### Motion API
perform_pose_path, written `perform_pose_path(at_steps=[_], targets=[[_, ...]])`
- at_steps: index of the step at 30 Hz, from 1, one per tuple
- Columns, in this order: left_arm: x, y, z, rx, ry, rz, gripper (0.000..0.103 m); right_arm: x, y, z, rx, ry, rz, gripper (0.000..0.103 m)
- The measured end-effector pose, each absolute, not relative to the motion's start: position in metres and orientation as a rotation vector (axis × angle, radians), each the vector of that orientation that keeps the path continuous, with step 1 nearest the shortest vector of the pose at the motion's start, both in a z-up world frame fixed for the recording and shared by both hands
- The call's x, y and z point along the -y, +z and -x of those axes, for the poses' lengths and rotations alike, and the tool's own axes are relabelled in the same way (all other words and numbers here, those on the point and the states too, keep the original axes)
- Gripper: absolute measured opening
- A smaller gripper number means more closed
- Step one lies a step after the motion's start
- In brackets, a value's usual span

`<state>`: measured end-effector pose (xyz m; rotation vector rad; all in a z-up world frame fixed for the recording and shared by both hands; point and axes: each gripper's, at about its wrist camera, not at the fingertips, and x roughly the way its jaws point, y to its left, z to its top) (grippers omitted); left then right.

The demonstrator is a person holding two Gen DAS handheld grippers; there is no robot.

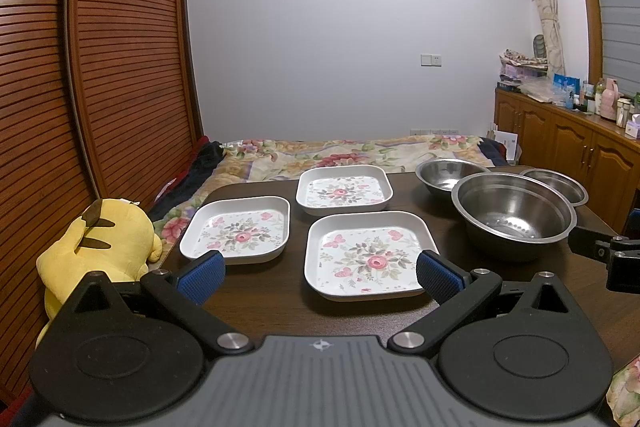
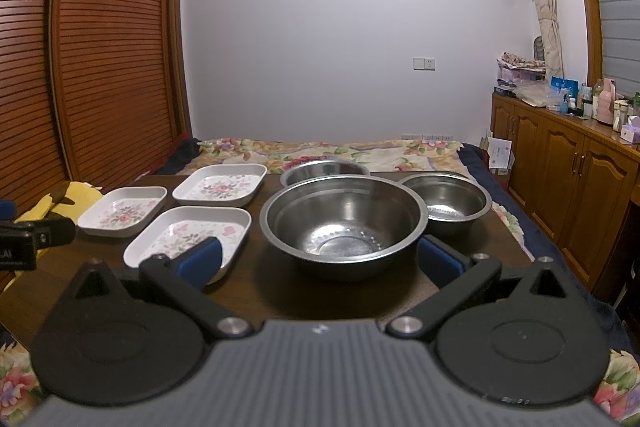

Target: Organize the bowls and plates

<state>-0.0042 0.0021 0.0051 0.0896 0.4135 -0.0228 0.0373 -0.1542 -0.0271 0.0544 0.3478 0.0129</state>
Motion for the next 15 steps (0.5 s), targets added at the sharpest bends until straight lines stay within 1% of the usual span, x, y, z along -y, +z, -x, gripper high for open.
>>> perform_pose_path(at_steps=[15], targets=[[-0.0047,-0.0027,0.0002,-0.438,-0.027,-0.087,0.103,0.1544,-0.0273,-0.0374,-0.353,0.015,-0.054,0.103]])
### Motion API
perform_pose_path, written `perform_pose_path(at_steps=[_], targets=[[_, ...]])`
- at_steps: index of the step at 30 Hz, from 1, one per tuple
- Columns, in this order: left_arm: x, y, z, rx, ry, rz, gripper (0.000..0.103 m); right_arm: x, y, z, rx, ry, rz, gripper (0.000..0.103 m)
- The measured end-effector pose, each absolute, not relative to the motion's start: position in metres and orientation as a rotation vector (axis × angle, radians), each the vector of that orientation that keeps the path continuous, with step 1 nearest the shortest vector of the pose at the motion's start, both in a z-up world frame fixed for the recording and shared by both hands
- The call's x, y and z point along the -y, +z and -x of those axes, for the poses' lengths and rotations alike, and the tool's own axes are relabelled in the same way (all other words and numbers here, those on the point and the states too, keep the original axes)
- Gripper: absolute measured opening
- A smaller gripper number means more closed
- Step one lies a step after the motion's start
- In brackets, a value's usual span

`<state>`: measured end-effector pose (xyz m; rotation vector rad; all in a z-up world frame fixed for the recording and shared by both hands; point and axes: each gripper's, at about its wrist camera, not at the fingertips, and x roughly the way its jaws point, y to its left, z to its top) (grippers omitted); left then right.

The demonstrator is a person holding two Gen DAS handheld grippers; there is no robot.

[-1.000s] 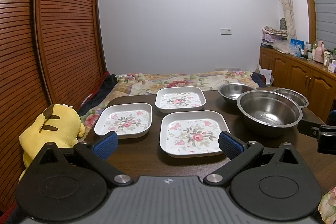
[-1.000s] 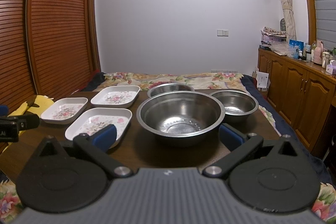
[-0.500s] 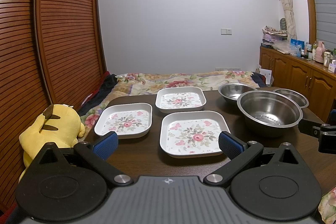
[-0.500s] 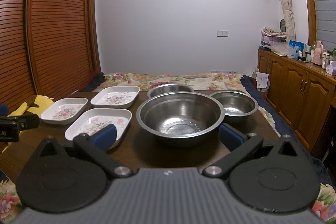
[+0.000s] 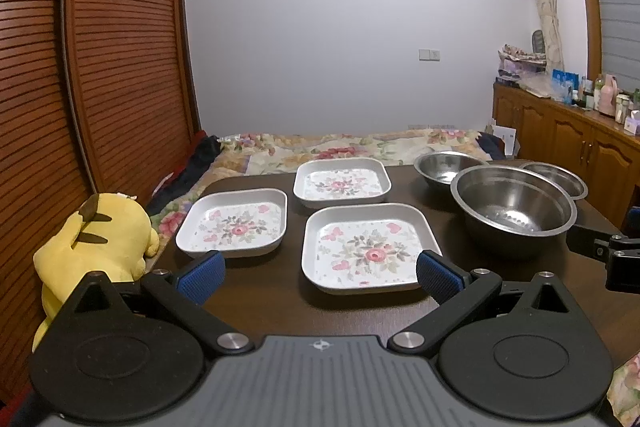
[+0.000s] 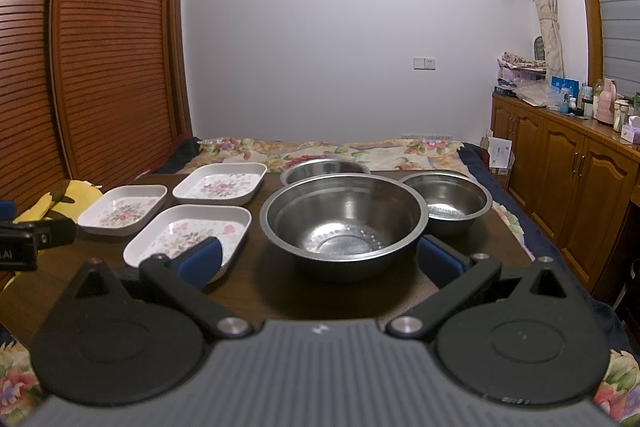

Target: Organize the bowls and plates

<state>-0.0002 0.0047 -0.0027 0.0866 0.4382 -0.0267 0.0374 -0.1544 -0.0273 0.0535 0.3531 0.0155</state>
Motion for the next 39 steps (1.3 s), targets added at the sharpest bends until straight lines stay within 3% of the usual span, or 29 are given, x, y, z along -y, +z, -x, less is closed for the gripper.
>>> perform_pose_path(at_steps=[24,36,39], targets=[[-0.051,-0.043,-0.052,-0.594,0.021,-0.019,0.103,0.12,-0.049,-0.059,-0.415,0.142,-0.01,0.103],[-0.079,-0.037,-0.071,-0.548,0.0,0.006,0.103,0.09,-0.055,-0.094,-0.475,0.237,-0.002,0.102],[-0.082,-0.035,-0.079,-0.537,-0.027,0.012,0.103,0.083,-0.057,-0.103,-0.489,0.253,0.002,0.097]])
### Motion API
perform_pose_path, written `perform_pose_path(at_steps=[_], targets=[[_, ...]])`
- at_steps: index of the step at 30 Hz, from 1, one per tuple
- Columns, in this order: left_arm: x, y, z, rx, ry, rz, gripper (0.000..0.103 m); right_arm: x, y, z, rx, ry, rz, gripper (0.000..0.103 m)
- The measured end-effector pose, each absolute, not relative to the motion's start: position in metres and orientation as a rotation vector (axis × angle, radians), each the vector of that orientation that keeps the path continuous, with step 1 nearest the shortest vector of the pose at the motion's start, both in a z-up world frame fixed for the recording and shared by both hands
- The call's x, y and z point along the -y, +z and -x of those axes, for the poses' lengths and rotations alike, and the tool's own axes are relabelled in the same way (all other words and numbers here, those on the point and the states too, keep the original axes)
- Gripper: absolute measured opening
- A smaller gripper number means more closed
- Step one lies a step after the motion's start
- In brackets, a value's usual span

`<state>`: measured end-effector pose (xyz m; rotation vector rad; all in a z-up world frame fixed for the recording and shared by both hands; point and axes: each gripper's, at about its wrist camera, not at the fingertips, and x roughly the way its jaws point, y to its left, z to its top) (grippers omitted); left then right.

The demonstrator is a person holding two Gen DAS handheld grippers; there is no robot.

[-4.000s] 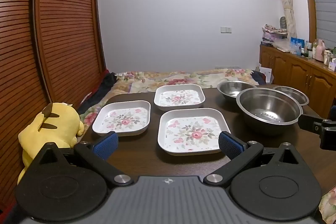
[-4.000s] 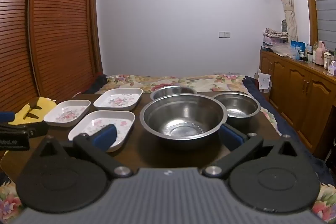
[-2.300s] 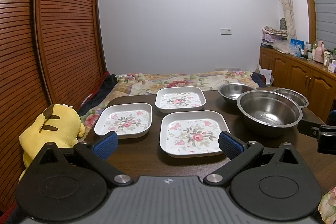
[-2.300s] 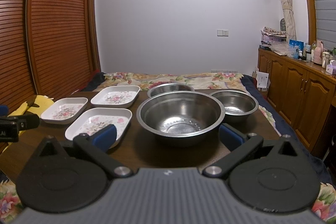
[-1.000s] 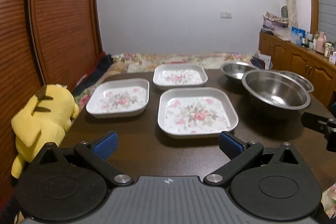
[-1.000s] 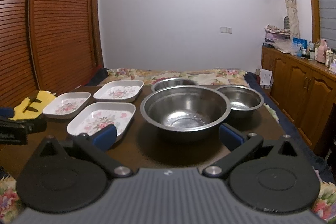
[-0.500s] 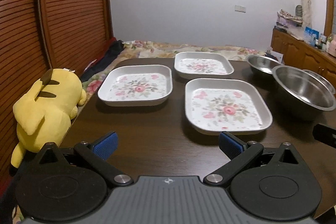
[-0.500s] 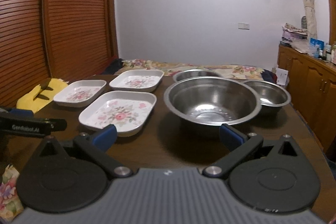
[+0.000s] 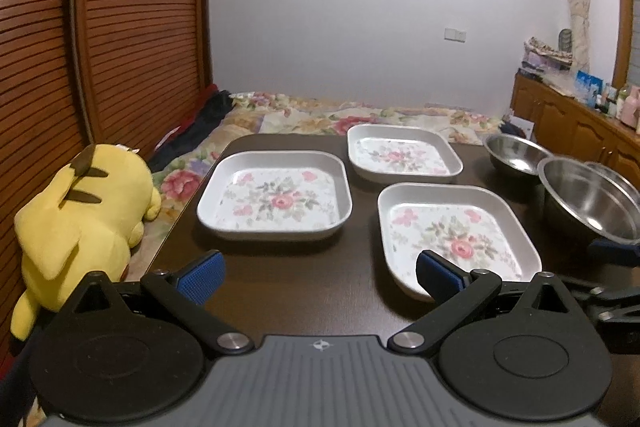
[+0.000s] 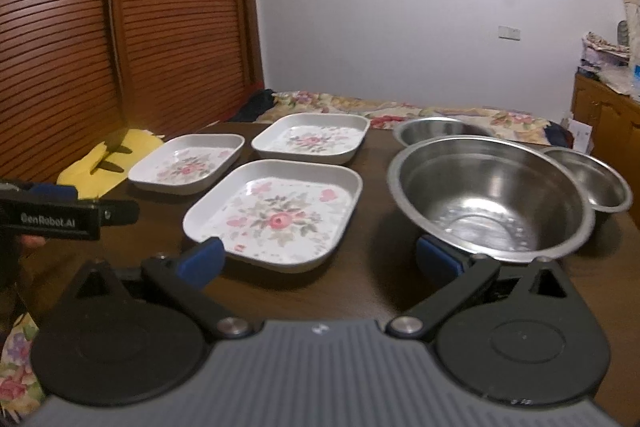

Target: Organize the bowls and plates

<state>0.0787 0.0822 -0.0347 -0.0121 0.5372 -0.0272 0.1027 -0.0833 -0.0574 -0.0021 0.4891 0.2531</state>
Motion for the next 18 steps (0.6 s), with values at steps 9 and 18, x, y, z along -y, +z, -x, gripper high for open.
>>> perform_pose_path(at_steps=[9,18], targets=[[-0.083,-0.04,-0.103,-0.561,-0.125,0.04,0.083,0.076,-0.066,-0.128,-0.555,0.272,-0.007,0.08],[-0.072,-0.053,-0.131,-0.609,-0.18,0.035,0.06,0.074,-0.073,-0.143,-0.588,0.266,-0.011,0.06]])
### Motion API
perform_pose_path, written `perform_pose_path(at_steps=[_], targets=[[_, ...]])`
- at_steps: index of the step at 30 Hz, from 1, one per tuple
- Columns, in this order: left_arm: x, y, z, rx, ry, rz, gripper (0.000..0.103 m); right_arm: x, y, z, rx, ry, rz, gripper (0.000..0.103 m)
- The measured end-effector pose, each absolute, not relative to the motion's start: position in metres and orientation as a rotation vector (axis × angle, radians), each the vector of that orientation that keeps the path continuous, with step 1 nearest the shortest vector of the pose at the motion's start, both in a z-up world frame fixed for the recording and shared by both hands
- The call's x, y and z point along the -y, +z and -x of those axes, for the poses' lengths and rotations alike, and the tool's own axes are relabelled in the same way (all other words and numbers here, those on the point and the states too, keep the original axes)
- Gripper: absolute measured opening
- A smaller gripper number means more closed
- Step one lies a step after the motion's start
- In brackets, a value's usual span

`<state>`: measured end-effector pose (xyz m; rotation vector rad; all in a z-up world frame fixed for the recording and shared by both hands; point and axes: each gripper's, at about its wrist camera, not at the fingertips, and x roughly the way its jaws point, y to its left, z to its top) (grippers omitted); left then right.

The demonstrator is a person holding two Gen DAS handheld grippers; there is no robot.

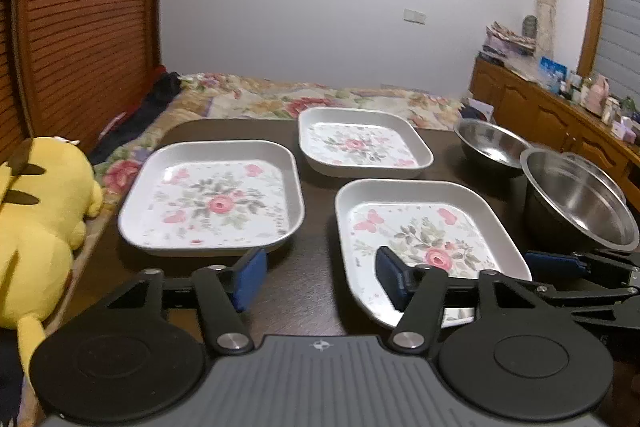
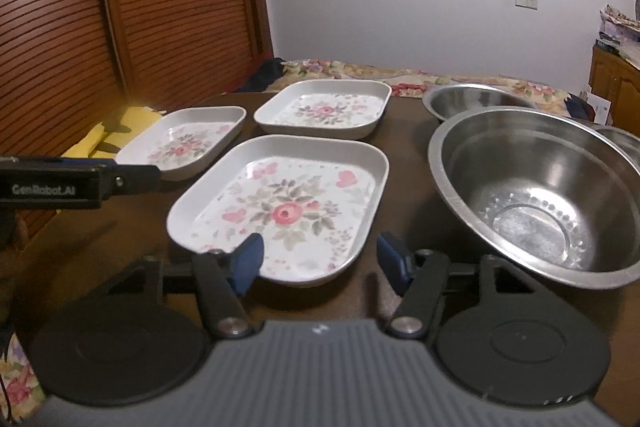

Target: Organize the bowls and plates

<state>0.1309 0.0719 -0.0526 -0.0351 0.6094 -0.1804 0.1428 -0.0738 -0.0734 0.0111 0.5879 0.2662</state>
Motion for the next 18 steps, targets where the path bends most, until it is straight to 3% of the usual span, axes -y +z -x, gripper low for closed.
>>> perform_pose_path(at_steps=[7,18], targets=[[-0.064,-0.063,-0.148,-0.646,-0.21,0.034,0.041,0.078,-0.078,-0.155,-0.607,0.244,-0.054,0.048],[-0.057,-0.071,-0.159,-0.67,-0.23,0.04,0.022,0.082,-0.081,-0.162,-0.606,0.212,-0.073,0.035]])
